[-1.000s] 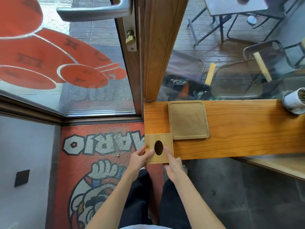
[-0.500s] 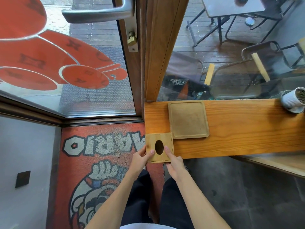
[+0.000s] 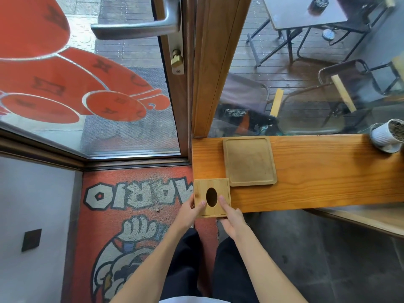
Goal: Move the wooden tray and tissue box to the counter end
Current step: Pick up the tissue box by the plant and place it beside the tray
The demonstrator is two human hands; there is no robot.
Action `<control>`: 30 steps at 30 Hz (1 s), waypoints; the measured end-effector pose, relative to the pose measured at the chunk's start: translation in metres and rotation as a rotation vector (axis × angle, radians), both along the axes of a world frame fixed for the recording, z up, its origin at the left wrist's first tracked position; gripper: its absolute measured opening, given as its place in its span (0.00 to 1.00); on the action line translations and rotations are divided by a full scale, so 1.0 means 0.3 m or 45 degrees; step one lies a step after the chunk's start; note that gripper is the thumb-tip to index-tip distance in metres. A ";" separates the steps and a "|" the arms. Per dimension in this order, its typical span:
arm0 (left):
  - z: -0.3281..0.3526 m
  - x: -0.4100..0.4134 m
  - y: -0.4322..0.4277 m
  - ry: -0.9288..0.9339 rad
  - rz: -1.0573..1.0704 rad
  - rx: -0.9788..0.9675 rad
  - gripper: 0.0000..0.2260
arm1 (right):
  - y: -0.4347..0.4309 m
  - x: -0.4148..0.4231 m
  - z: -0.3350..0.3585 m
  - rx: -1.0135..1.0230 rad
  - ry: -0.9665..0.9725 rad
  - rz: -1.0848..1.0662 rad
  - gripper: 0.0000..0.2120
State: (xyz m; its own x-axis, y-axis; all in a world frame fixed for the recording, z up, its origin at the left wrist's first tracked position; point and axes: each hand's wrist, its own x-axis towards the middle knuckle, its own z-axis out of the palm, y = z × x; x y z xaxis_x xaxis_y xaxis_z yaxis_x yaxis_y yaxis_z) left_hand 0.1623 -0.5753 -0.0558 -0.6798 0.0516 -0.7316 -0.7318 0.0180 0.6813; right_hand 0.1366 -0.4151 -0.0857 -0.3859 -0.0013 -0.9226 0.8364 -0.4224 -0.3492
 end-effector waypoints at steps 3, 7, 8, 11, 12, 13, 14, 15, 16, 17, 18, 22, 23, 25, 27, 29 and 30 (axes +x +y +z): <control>0.022 -0.013 0.000 -0.015 -0.030 0.006 0.26 | 0.007 -0.004 0.004 -0.020 -0.020 0.040 0.59; -0.002 -0.021 -0.008 -0.038 -0.031 -0.005 0.35 | -0.011 -0.005 0.056 0.103 -0.032 0.275 0.66; -0.036 -0.019 -0.012 -0.039 -0.024 -0.003 0.42 | -0.017 0.000 0.070 0.217 0.001 0.353 0.62; -0.115 -0.014 -0.009 -0.024 -0.015 -0.009 0.50 | -0.013 0.021 0.097 0.573 0.224 0.627 0.51; -0.076 -0.021 -0.005 -0.015 -0.010 -0.039 0.48 | -0.011 0.025 0.105 0.636 0.301 0.693 0.48; 0.005 -0.035 -0.001 0.000 -0.010 -0.084 0.45 | -0.007 0.027 0.105 0.666 0.354 0.742 0.46; 0.062 -0.045 0.002 0.008 -0.009 -0.121 0.43 | -0.004 0.027 0.108 0.671 0.371 0.769 0.44; 0.098 -0.052 0.004 0.029 -0.017 -0.140 0.40 | -0.003 0.027 0.112 0.658 0.364 0.771 0.43; 0.117 -0.055 0.004 0.034 -0.024 -0.135 0.37 | -0.002 0.026 0.117 0.631 0.356 0.763 0.43; 0.125 -0.055 0.003 0.041 -0.038 -0.121 0.33 | -0.004 0.025 0.123 0.603 0.347 0.754 0.43; 0.128 -0.055 0.002 0.039 -0.058 -0.097 0.31 | -0.004 0.024 0.127 0.585 0.347 0.754 0.43; 0.128 -0.058 -0.005 0.057 -0.124 -0.077 0.26 | -0.004 0.012 0.142 0.576 0.378 0.781 0.42; 0.127 -0.058 -0.006 0.060 -0.136 -0.087 0.26 | -0.006 0.008 0.144 0.574 0.381 0.782 0.42; 0.118 -0.057 -0.007 0.060 -0.129 -0.115 0.26 | -0.008 0.006 0.144 0.591 0.383 0.790 0.41; 0.114 -0.050 -0.004 0.065 -0.124 -0.138 0.28 | -0.008 0.011 0.140 0.617 0.398 0.796 0.40; 0.117 -0.047 0.001 0.053 -0.110 -0.139 0.32 | -0.006 0.020 0.136 0.640 0.399 0.811 0.39; 0.112 -0.046 0.002 0.046 -0.099 -0.120 0.34 | -0.004 0.024 0.135 0.647 0.399 0.827 0.39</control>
